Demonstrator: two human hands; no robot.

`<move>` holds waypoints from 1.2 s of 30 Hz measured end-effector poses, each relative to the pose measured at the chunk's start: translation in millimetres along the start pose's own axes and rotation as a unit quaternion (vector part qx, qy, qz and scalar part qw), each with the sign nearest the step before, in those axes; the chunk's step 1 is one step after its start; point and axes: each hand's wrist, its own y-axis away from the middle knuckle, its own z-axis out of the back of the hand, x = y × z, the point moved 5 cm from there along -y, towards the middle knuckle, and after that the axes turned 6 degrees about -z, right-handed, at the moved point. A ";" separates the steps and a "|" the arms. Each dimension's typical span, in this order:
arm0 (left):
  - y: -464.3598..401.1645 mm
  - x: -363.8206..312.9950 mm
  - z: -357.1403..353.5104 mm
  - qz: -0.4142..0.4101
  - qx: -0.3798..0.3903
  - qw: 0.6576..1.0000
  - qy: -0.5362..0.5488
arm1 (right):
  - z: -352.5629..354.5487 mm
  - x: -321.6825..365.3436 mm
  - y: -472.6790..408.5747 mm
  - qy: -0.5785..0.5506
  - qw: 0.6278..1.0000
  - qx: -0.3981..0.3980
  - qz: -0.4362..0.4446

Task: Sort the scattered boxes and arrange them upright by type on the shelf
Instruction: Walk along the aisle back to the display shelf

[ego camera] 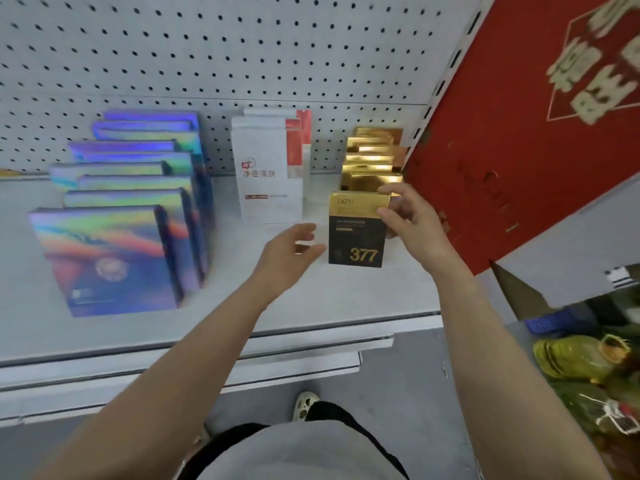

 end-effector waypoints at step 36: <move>122.7 63.4 125.6 -0.036 -0.318 0.947 -0.029 | -157.2 59.5 41.1 0.216 0.951 0.015 0.220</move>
